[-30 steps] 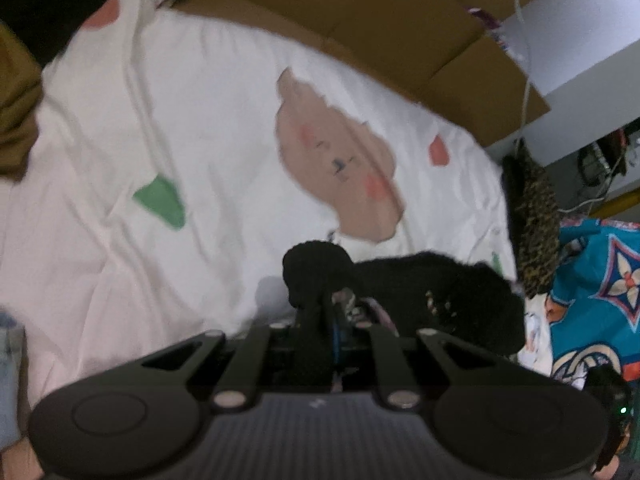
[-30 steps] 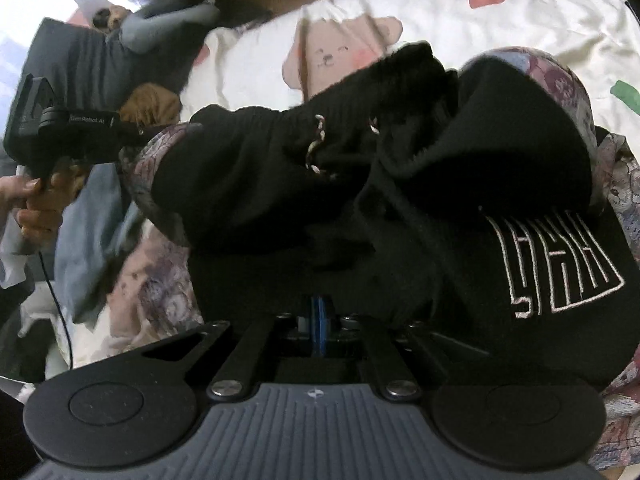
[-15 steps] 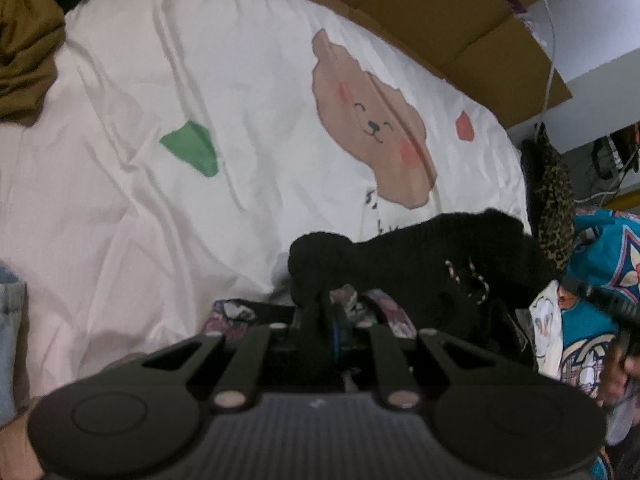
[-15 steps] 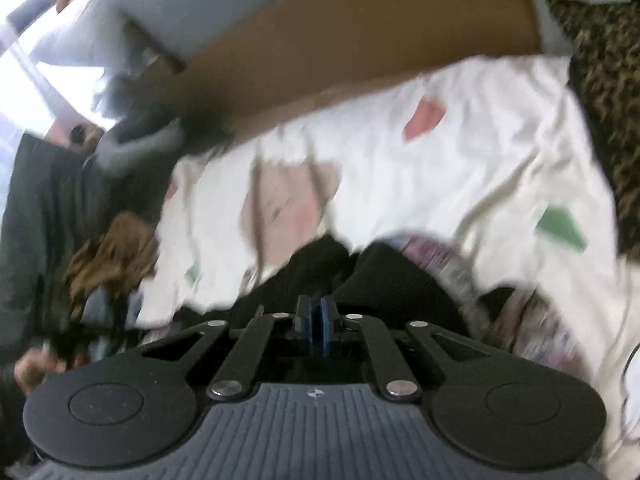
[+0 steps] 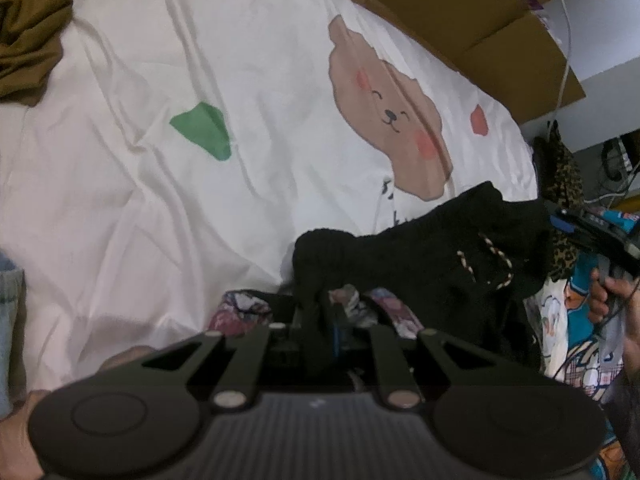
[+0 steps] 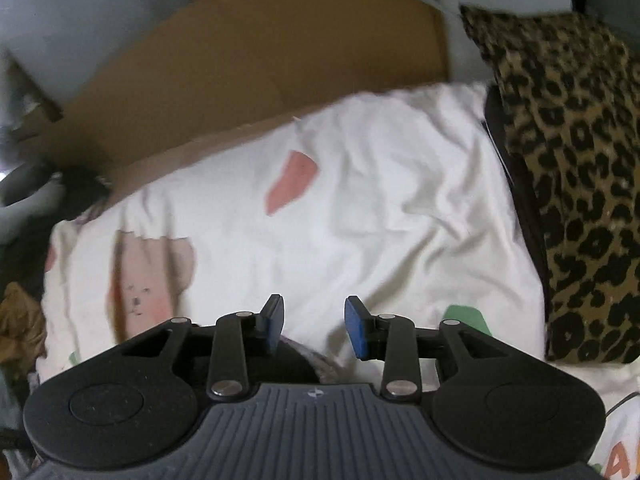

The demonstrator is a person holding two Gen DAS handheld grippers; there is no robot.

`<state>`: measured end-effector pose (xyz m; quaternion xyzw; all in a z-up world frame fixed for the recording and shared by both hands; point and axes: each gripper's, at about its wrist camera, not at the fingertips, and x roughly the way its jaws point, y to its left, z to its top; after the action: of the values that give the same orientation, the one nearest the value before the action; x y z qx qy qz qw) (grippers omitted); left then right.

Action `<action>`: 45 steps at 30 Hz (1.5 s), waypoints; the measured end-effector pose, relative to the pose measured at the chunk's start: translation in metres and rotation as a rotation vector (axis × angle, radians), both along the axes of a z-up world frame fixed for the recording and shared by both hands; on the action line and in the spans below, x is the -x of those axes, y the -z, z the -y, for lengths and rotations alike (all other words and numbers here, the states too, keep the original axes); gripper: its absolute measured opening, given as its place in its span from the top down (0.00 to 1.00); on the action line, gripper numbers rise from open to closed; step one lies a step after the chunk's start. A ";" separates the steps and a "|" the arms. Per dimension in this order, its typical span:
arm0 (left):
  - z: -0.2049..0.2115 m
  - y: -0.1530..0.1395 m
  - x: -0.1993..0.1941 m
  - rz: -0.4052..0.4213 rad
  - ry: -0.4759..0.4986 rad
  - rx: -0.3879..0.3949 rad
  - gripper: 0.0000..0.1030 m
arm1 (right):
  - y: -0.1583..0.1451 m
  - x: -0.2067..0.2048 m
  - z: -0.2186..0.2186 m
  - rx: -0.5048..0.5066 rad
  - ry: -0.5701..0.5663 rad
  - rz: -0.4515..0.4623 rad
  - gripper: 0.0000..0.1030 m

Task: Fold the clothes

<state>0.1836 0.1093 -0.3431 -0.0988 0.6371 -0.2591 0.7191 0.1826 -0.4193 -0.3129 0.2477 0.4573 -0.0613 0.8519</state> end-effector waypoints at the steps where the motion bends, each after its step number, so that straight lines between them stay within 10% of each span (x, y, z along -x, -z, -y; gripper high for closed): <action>1: 0.000 0.001 0.000 -0.002 0.000 -0.002 0.89 | 0.006 0.000 -0.001 -0.005 -0.001 -0.022 0.60; 15: -0.005 -0.006 -0.005 0.037 -0.037 0.008 0.89 | 0.016 0.014 -0.064 -0.077 -0.205 -0.063 0.57; 20: -0.006 -0.022 -0.010 0.088 -0.047 0.037 0.89 | -0.003 0.040 -0.095 -0.097 -0.386 -0.018 0.97; 28: -0.007 -0.024 -0.020 0.090 -0.060 0.018 0.89 | -0.010 0.069 -0.139 -0.100 -0.566 -0.027 0.98; 33: -0.007 -0.012 -0.013 0.063 -0.052 -0.006 0.89 | -0.021 0.063 -0.129 -0.089 -0.521 -0.007 0.96; 38: -0.013 -0.006 -0.014 0.039 -0.067 -0.002 0.89 | -0.036 0.053 -0.109 -0.076 -0.445 0.034 0.59; 45: -0.014 -0.003 -0.014 0.034 -0.061 -0.007 0.89 | -0.043 0.026 -0.076 -0.037 -0.253 0.023 0.52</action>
<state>0.1974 0.1232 -0.3397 -0.1112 0.6223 -0.2362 0.7379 0.1561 -0.3431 -0.2701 0.2044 0.4763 0.0577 0.8532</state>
